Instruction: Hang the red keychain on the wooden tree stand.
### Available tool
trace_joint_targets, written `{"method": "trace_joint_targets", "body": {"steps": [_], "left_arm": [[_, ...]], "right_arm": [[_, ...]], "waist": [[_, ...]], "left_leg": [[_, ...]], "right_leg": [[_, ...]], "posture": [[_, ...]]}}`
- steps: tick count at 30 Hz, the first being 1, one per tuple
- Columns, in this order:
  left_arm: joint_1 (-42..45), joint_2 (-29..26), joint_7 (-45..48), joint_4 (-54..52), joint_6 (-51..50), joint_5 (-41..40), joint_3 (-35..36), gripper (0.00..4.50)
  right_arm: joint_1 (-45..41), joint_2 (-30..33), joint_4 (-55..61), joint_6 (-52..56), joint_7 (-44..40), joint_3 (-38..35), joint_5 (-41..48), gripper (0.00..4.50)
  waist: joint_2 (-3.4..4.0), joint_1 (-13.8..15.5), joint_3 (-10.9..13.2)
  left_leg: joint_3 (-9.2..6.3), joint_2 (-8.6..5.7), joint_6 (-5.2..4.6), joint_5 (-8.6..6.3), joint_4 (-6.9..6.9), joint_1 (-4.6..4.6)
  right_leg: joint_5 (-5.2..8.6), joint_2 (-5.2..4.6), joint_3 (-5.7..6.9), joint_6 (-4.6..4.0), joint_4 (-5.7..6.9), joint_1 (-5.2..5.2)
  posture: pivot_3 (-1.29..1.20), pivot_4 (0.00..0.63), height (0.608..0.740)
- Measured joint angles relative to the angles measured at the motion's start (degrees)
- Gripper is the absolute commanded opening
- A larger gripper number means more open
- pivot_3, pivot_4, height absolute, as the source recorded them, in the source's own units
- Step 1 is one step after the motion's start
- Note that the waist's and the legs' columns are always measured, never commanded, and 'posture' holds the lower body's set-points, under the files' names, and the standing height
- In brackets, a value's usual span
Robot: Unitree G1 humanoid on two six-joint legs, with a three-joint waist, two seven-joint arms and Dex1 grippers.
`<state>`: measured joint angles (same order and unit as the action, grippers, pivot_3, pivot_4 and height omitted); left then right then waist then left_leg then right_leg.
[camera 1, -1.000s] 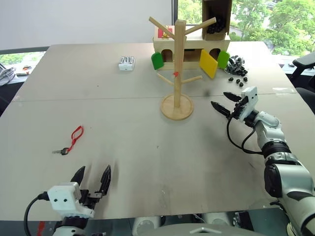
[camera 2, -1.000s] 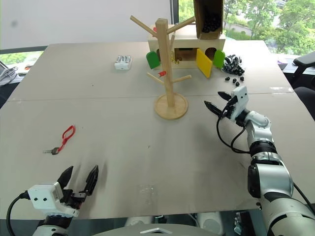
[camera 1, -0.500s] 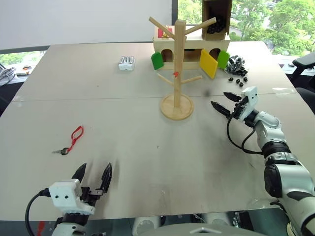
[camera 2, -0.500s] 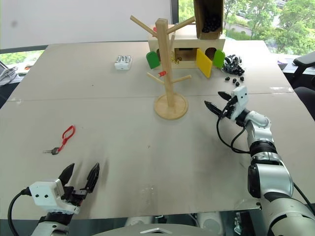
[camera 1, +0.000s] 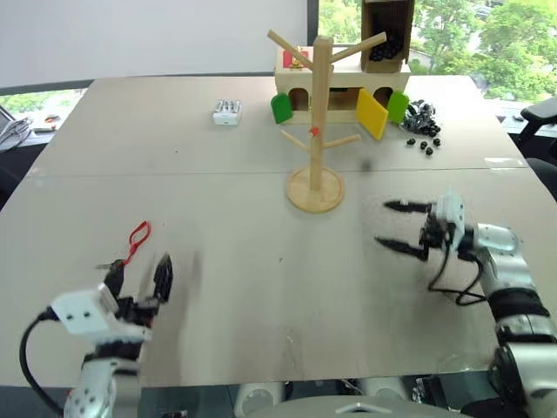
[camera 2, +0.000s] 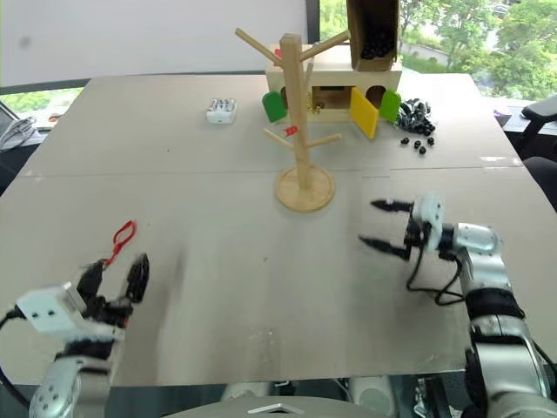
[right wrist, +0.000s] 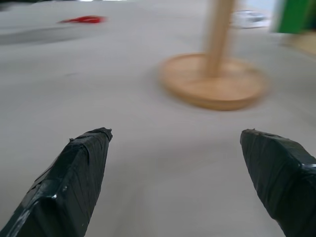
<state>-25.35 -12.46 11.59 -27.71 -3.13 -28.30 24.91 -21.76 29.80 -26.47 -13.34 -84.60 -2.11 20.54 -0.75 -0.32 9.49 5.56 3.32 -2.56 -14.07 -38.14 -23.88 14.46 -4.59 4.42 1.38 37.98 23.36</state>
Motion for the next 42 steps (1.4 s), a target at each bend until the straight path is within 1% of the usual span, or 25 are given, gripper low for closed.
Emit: {"method": "trace_joint_targets", "body": {"steps": [4,8,12,16,20,25,32,35,36,38,40,42], "left_arm": [[6.9,-4.0,-2.4,1.8,-4.7,-0.1,1.6,4.12],[13.2,-8.4,-3.9,9.6,-8.9,0.1,4.5,4.12],[15.2,-10.6,-3.7,13.6,-10.9,1.1,4.9,4.12],[17.0,-13.6,-1.7,20.3,-13.0,3.5,4.0,4.12],[18.7,-15.2,0.0,24.4,-14.1,5.6,2.8,4.12],[19.6,-16.3,1.9,25.0,-14.7,7.3,1.9,4.12],[19.2,-16.4,3.3,24.4,-15.3,8.0,1.5,4.12],[18.3,-15.9,3.7,23.3,-15.6,8.0,1.4,3.34],[17.7,-15.4,3.8,22.4,-15.7,7.9,1.3,2.75],[17.0,-15.0,4.1,21.5,-16.0,7.9,1.1,1.93],[16.1,-15.0,4.4,20.2,-16.2,8.0,0.4,0.83],[15.8,-14.9,4.5,19.5,-16.5,8.1,-0.2,0.09]], "right_arm": [[4.4,1.9,7.1,0.9,-1.3,1.9,2.2,4.5],[6.5,2.5,13.3,1.1,-1.2,2.5,4.1,4.5],[7.7,2.6,16.4,1.4,-0.3,2.6,4.5,4.5],[9.4,2.6,19.7,1.7,3.0,1.6,4.8,4.5],[10.5,2.9,21.2,1.8,5.2,1.2,4.8,4.5],[11.7,3.0,22.9,2.0,7.1,1.1,4.9,4.5],[11.7,3.2,23.2,2.0,7.9,1.0,5.5,4.5],[11.7,3.5,23.2,2.0,8.0,1.0,5.8,4.5],[11.5,3.5,23.1,2.0,8.0,1.0,5.9,4.5],[11.2,3.6,23.1,2.0,8.0,0.9,6.1,4.5],[10.8,3.6,22.8,1.8,7.9,0.9,6.1,4.5],[10.5,3.6,22.4,1.2,7.5,1.0,6.0,4.5]], "waist": [[0.0,-0.3,0.0],[-0.01,-0.3,0.0],[-0.03,-0.1,0.0],[-0.05,0.1,0.0],[-0.06,0.2,0.0],[-0.04,0.4,0.0],[-0.01,1.0,0.0],[0.02,1.0,-0.1],[0.02,1.0,-0.1],[0.04,0.9,-0.1],[0.07,0.8,-0.1],[0.08,0.7,-0.1]], "left_leg": [[0.03,-0.01,0.0,0.0,-0.05,0.02],[0.02,-0.01,0.03,0.01,-0.04,0.03],[0.06,-0.03,0.04,0.02,-0.05,0.03],[0.07,-0.03,0.04,0.01,-0.05,0.03],[0.06,-0.02,0.05,0.02,-0.05,0.03],[0.07,-0.02,0.16,0.08,-0.05,0.04],[0.1,-0.03,0.04,0.01,-0.05,0.06],[0.12,-0.03,0.04,0.01,-0.05,0.07],[0.11,-0.03,0.04,0.01,-0.05,0.07],[0.13,-0.02,0.04,0.01,-0.04,0.1],[0.13,-0.02,0.03,0.01,-0.03,0.12],[0.13,-0.02,0.03,0.01,-0.02,0.12]], "right_leg": [[-0.01,0.01,-0.03,0.0,0.01,-0.01],[0.0,0.05,-0.02,0.0,0.01,-0.01],[-0.01,0.01,-0.04,0.01,0.0,-0.02],[-0.01,0.0,-0.03,0.01,0.01,-0.01],[-0.01,-0.01,-0.02,0.0,0.01,-0.01],[-0.01,-0.05,-0.03,0.0,0.02,-0.01],[-0.01,-0.09,-0.04,0.0,0.02,-0.02],[-0.01,-0.1,-0.06,0.0,0.02,-0.02],[-0.01,-0.1,-0.06,0.0,0.02,-0.02],[-0.01,-0.09,-0.08,0.0,0.02,-0.02],[-0.01,-0.08,-0.09,0.0,0.03,-0.01],[-0.01,-0.07,-0.09,0.0,0.03,-0.01]], "posture": [[0.0,0.15,0.74],[0.0,0.15,0.74],[0.0,0.15,0.74],[0.0,0.15,0.74],[0.0,0.15,0.74],[0.0,0.15,0.74],[0.0,0.15,0.74],[0.0,0.15,0.74],[0.0,0.15,0.74],[0.0,0.15,0.74],[0.0,0.15,0.74],[0.0,0.15,0.74]]}}
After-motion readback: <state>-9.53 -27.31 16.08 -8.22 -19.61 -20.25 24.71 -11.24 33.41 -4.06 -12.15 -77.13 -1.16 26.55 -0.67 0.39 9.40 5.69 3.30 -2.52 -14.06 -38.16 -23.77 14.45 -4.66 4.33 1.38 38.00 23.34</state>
